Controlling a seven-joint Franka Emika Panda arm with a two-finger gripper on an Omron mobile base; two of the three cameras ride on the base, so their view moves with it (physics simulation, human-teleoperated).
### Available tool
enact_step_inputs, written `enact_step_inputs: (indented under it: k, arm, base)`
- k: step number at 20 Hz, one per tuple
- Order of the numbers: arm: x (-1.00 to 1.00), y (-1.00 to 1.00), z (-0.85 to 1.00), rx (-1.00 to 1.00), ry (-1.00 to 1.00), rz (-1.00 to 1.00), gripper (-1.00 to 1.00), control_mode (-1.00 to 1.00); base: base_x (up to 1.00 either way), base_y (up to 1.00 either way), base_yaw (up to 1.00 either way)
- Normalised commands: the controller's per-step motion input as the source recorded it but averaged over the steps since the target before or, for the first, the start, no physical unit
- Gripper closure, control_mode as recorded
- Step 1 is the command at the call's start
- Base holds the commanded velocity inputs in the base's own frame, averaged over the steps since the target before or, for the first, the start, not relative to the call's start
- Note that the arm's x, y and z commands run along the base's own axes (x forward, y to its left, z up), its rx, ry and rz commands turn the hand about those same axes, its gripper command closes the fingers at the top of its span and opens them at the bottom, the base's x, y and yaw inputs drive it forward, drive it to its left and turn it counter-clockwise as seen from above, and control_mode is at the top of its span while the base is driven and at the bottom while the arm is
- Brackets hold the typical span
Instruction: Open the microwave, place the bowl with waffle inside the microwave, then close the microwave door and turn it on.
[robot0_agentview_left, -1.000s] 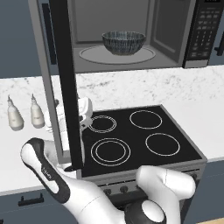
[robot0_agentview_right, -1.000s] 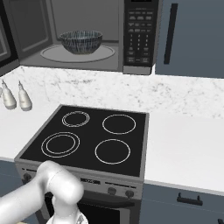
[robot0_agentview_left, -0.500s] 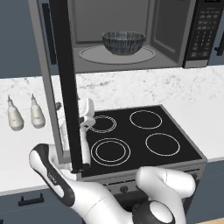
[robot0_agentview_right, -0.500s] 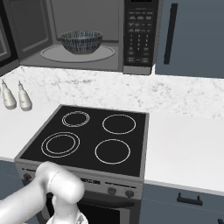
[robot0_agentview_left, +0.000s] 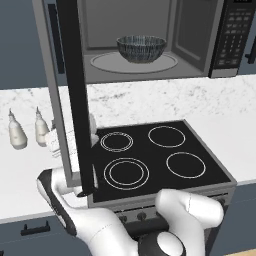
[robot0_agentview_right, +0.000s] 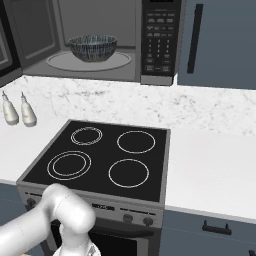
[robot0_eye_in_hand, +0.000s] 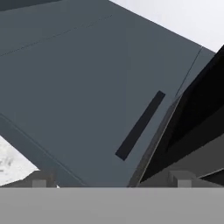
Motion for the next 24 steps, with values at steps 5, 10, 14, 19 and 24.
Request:
enact_step_inputs:
  k: [5, 10, 14, 19, 24]
  arm:
    - [-0.31, 0.67, 0.06, 0.0, -0.15, -0.01, -1.0, -1.0]
    - [-0.4, 0.1, 0.32, 0.06, -0.24, -0.09, -1.0, -1.0]
    - [-0.14, -0.22, 0.39, 0.18, -0.16, -0.08, -1.0, -1.0]
    - [-0.01, -0.6, 0.48, 0.26, -0.04, -0.09, -1.0, -1.0]
    - [0.0, -0.89, 0.42, 0.3, 0.0, -0.09, -1.0, -1.0]
  base:
    - [0.0, 0.0, 0.0]
    - [0.0, 0.0, 0.0]
    - [0.0, 0.0, 0.0]
    - [0.0, 0.0, 0.0]
    - [0.0, 0.0, 0.0]
